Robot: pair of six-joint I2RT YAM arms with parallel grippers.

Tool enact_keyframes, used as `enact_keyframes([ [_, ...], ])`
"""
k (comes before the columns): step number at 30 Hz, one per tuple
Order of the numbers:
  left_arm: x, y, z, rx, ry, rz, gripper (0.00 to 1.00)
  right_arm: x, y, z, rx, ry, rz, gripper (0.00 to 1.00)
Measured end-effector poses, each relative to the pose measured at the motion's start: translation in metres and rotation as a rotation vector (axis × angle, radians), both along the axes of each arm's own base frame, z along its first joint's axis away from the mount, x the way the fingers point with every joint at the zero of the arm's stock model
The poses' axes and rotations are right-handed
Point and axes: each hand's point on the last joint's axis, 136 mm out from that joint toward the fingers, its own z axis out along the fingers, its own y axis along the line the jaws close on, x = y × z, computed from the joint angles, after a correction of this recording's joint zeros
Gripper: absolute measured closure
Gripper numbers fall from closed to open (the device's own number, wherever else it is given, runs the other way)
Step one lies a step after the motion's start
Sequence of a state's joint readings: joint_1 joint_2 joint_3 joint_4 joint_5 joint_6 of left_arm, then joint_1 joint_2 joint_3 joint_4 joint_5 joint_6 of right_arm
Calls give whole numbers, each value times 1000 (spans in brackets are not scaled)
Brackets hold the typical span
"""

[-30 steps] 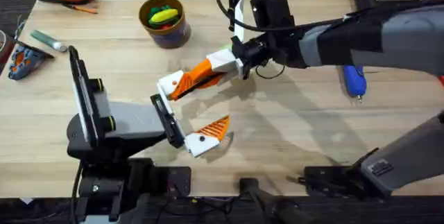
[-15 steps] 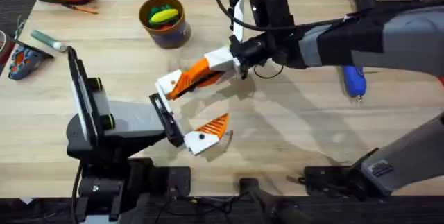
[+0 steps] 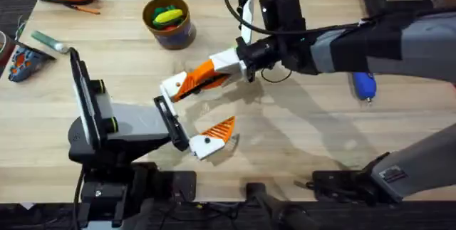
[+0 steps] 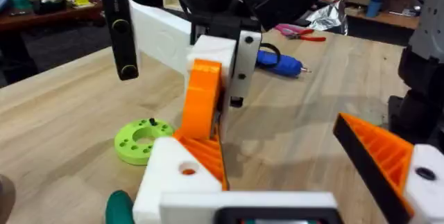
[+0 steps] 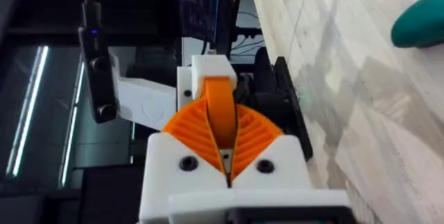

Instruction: Pick up the gripper from the table and insert it into the empty holder that is missing its gripper. Then pick up a screw, insert it into the mounting hole, and use the screwdriver to tighten it. Finally, clean up the table by picking up the vegetable and placing it into the bucket.

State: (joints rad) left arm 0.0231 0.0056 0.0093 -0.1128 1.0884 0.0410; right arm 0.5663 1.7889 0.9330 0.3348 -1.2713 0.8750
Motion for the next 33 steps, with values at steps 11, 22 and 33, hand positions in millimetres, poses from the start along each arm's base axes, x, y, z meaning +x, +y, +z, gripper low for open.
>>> enact_keyframes([
  [11, 2, 1, 0, 0, 2, 16, 14, 1, 4, -1, -9, -8, -13, 998],
  [22, 4, 2, 0, -5, 13, 26, 14, 2, 6, -2, -20, -6, -25, 998],
  [33, 5, 3, 0, -4, 12, 36, 14, 2, 8, -2, -28, -5, -36, 998],
])
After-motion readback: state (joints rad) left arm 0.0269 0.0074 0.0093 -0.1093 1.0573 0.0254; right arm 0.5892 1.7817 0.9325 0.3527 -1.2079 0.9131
